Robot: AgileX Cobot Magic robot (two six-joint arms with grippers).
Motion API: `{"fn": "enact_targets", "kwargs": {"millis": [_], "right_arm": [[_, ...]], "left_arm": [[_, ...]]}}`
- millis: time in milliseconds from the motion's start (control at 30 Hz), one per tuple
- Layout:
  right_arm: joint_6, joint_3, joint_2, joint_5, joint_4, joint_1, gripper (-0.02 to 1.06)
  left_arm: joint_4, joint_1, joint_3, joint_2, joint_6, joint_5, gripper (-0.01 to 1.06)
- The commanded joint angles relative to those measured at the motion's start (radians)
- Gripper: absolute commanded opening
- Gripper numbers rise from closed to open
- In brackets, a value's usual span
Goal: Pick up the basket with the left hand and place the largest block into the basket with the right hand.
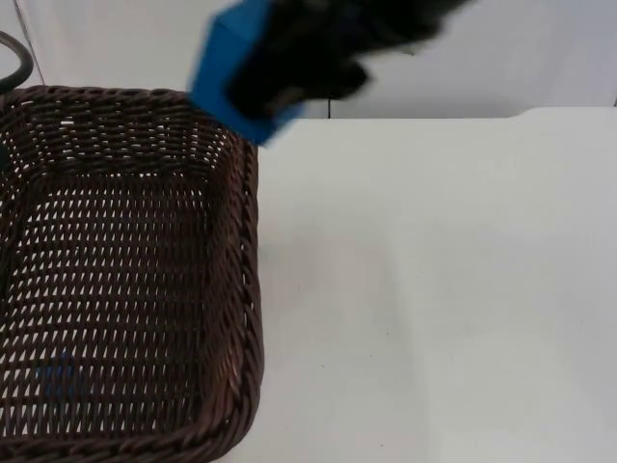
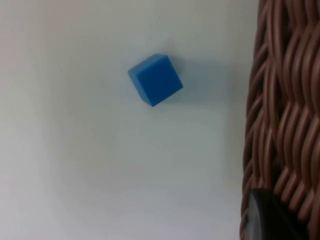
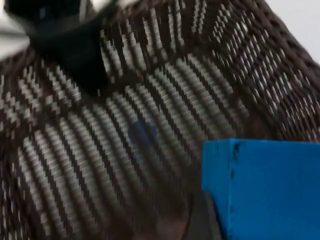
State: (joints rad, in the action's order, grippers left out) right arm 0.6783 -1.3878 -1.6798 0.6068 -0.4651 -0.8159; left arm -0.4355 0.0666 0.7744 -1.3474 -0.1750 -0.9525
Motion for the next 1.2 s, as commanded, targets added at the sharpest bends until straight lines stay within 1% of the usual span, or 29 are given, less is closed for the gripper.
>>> {"fn": "enact_targets", "kwargs": {"millis": [0, 33, 167, 200, 300, 367, 433, 467, 500, 533, 567, 633, 667, 700, 733, 767, 833, 867, 967, 1000, 1033, 1167], "right_arm": [[-0.035, -0.146, -0.111, 0.052, -0.009, -0.009, 0.0], [-0.035, -0.146, -0.111, 0.052, -0.009, -0.009, 0.0], [-0.043, -0.338, -0.264, 0.162, -0.009, -0.01, 0.0], [-0.043, -0.338, -0.264, 0.162, -0.009, -0.01, 0.0], [-0.043, -0.426, -0.362, 0.212, -0.009, -0.02, 0.0], [-0.043, -0.438, -0.38, 0.215, -0.009, -0.024, 0.0], [-0.043, -0.442, -0.406, 0.208, -0.009, -0.035, 0.03], [-0.041, -0.442, -0.413, 0.206, -0.009, -0.038, 0.08], [-0.04, -0.442, -0.423, 0.204, -0.003, -0.045, 0.17], [-0.04, -0.442, -0.423, 0.204, -0.003, -0.045, 0.17], [-0.04, -0.442, -0.428, 0.209, -0.001, -0.045, 0.25], [-0.04, -0.442, -0.428, 0.208, -0.001, -0.045, 0.47], [-0.04, -0.442, -0.428, 0.208, -0.001, -0.045, 0.61], [-0.04, -0.442, -0.428, 0.208, -0.001, -0.045, 0.61], [-0.04, -0.442, -0.424, 0.208, -0.001, -0.045, 0.81], [-0.04, -0.442, -0.42, 0.208, 0.001, -0.043, 0.93], [-0.04, -0.442, -0.403, 0.211, 0.011, -0.043, 1.05], [-0.04, -0.442, -0.403, 0.211, 0.011, -0.043, 1.05], [-0.043, -0.442, -0.364, 0.21, 0.054, -0.043, 1.05], [-0.062, -0.442, -0.349, 0.21, 0.079, -0.043, 1.05], [-0.062, -0.442, -0.349, 0.21, 0.079, -0.043, 1.05], [-0.16, -0.442, -0.288, 0.22, 0.177, -0.032, 1.05]], "left_arm": [[-0.023, 0.004, -0.001, 0.013, -0.002, -0.003, 0.0], [-0.023, 0.004, -0.001, 0.013, -0.002, -0.003, 0.0], [-0.023, 0.004, -0.001, 0.013, -0.002, -0.003, 0.0], [-0.023, 0.004, -0.001, 0.013, -0.002, -0.003, 0.0], [-0.023, 0.004, -0.001, 0.013, -0.002, -0.003, 0.0], [-0.023, 0.004, -0.001, 0.013, -0.002, -0.003, 0.0], [-0.023, 0.004, -0.001, 0.013, -0.002, -0.003, 0.0], [-0.023, 0.004, -0.001, 0.013, -0.002, -0.003, 0.0], [-0.023, 0.004, -0.001, 0.013, -0.002, -0.003, 0.0], [-0.023, 0.004, -0.001, 0.013, -0.002, -0.003, 0.0], [-0.023, 0.004, -0.001, 0.013, -0.002, -0.003, 0.0], [-0.026, 0.004, -0.001, 0.013, -0.002, -0.003, 0.0], [-0.026, 0.004, -0.001, 0.013, -0.002, -0.003, 0.0], [-0.026, 0.004, -0.001, 0.013, -0.002, -0.003, 0.0], [-0.026, 0.004, -0.001, 0.013, -0.002, -0.003, 0.0], [-0.026, 0.004, -0.001, 0.013, -0.002, -0.003, 0.0], [-0.026, 0.004, -0.001, 0.013, -0.002, -0.003, 0.0], [-0.026, 0.004, -0.001, 0.013, -0.002, -0.003, 0.0], [-0.027, 0.004, -0.001, 0.013, -0.002, -0.003, 0.0], [-0.027, 0.004, -0.001, 0.013, -0.002, -0.003, 0.0], [-0.027, 0.004, -0.001, 0.013, -0.002, -0.003, 0.0], [-0.027, 0.004, -0.001, 0.013, -0.002, -0.003, 0.0]]}}
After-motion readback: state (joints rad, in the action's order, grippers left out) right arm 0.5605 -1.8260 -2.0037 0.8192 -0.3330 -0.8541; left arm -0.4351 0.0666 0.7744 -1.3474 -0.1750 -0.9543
